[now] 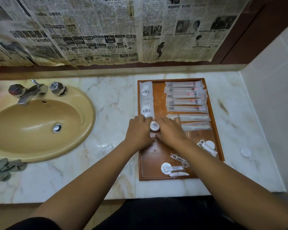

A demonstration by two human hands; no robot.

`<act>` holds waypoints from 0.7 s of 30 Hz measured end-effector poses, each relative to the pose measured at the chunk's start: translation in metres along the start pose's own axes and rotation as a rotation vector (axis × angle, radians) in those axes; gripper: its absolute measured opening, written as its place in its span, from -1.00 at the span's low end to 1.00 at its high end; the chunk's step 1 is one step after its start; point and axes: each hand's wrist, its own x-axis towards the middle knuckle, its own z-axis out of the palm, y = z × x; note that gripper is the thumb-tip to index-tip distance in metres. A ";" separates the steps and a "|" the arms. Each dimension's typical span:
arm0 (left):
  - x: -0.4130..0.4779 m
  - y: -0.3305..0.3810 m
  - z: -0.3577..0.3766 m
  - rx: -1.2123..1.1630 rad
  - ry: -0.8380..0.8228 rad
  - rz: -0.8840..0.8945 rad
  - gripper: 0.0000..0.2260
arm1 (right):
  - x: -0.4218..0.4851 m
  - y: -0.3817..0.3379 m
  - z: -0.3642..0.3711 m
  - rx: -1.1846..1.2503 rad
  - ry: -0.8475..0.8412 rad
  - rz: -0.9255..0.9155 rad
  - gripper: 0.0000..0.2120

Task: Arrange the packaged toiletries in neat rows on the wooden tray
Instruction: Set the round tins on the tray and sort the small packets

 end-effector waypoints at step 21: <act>-0.051 0.064 0.030 0.040 -0.523 0.585 -0.60 | -0.112 0.157 0.006 -0.058 -0.110 0.429 -0.70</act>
